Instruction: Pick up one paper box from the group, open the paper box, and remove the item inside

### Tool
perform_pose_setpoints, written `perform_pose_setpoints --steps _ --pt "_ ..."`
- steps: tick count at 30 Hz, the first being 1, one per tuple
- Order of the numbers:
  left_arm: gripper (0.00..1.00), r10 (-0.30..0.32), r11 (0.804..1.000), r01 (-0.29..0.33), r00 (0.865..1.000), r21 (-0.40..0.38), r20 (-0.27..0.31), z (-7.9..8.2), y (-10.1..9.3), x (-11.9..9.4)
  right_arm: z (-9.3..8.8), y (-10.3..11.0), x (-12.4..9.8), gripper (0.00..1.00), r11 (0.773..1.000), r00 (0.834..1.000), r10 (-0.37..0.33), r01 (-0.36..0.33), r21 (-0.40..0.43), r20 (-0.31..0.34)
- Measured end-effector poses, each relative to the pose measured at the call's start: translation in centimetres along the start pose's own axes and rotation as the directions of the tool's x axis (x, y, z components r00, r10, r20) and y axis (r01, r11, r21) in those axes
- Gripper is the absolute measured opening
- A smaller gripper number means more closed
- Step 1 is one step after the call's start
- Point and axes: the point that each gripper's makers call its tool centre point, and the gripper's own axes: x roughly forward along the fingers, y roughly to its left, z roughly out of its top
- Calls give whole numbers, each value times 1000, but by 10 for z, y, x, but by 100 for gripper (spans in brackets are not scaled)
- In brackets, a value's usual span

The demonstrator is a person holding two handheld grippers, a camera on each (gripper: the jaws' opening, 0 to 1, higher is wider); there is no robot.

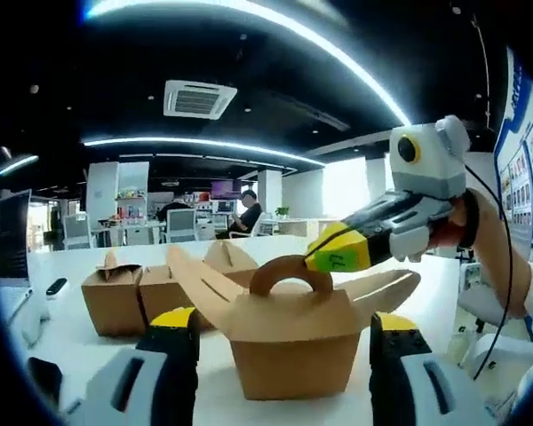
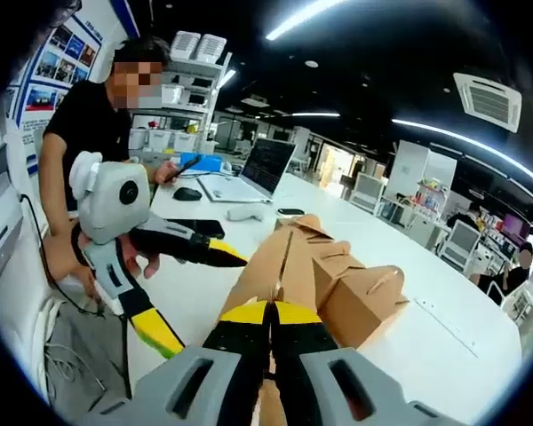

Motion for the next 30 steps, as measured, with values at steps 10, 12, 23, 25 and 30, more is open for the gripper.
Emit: perform_pose_setpoints --steps 10,12,23,25,30 --pt "75 25 998 -28 997 54 68 25 1 -12 -2 1 -1 3 1000 1000 -1 1 12 0" --pt "75 23 999 -25 998 30 62 25 2 -1 -1 2 -1 3 1000 1000 1 -1 11 0" --pt "80 13 1000 -13 1000 -9 -18 -8 -7 30 0 5 0 3 1000 1000 6 -6 19 -8" --pt "80 13 1000 -13 1000 -19 -16 -8 -7 30 0 6 0 3 1000 1000 9 -8 22 -5" --pt "80 4 1000 -5 1000 -30 -30 -11 -10 31 1 6 -1 3 1000 1000 8 -7 24 -6"
